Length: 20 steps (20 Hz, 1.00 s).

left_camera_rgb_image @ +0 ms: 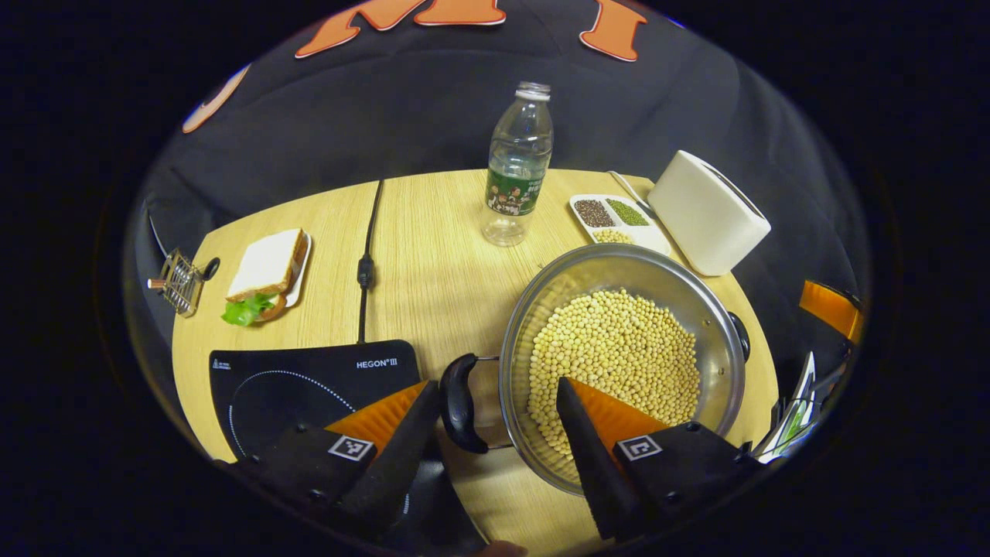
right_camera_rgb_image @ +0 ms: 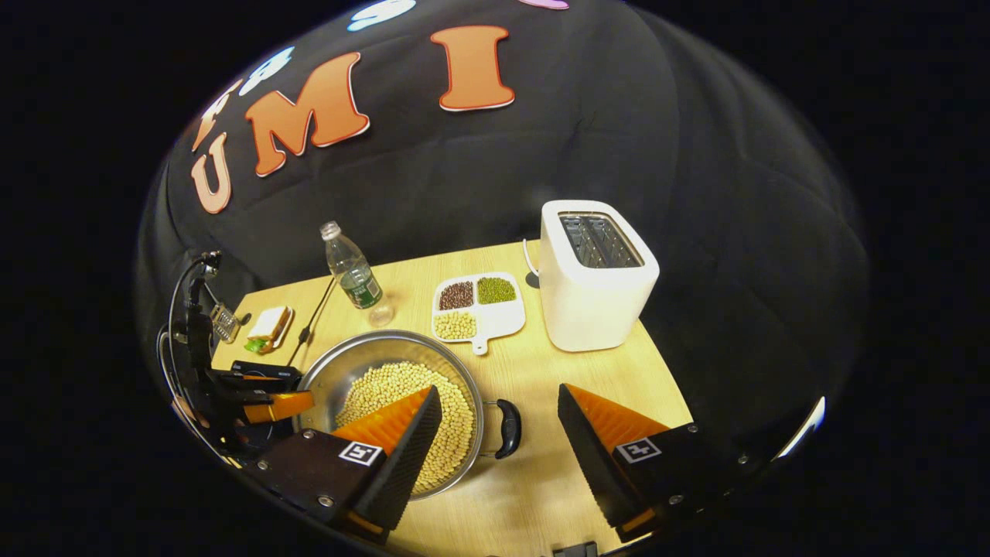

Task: First push the handle of the pot to place it horizontally, then grasp the pot with both hands and set it on the induction cooktop.

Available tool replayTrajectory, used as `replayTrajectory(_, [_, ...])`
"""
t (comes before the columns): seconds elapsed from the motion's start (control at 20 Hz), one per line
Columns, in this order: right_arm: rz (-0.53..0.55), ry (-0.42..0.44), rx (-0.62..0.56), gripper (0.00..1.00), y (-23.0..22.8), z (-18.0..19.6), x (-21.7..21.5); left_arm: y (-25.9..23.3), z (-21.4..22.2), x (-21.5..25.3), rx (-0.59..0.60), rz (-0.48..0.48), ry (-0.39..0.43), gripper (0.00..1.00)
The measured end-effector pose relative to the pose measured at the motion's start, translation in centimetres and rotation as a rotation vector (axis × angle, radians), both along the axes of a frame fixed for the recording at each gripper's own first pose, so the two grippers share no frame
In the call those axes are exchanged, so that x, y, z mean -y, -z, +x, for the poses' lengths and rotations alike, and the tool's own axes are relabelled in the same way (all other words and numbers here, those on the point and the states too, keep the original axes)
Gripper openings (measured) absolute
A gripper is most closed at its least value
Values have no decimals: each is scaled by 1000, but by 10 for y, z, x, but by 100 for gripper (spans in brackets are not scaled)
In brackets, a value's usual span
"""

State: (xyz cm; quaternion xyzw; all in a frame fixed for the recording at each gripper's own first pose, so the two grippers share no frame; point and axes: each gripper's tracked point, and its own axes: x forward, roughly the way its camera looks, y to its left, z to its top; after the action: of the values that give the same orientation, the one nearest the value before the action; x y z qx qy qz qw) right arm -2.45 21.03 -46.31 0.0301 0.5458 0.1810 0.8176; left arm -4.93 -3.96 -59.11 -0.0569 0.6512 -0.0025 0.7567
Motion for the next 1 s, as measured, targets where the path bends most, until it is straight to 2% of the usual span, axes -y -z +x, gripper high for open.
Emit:
replayTrajectory(0.35, [-57, -56, -109, 95, 52, -14, -10, 23, -5, 3, -36, -12, -30, 99])
replayTrajectory(0.5, [-65, -49, -178, 94, 73, -22, -11, 31, -4, 6, -38, -10, -35, 97])
replayTrajectory(0.55, [-55, -39, -207, 94, 78, -26, -14, 34, -5, 7, -39, -4, -35, 100])
replayTrajectory(0.6, [-48, -32, -234, 94, 81, -31, -16, 36, -6, 8, -47, 1, -41, 96])
replayTrajectory(0.8, [-66, -25, -276, 86, 97, -46, -20, 47, -12, 9, -54, 0, -96, 95])
replayTrajectory(0.95, [-98, -24, -287, 82, 108, -50, -19, 51, -14, 3, -30, 26, -120, 84])
replayTrajectory(1.0, [-112, -25, -284, 78, 111, -51, -16, 51, -14, 1, -18, 34, -125, 75])
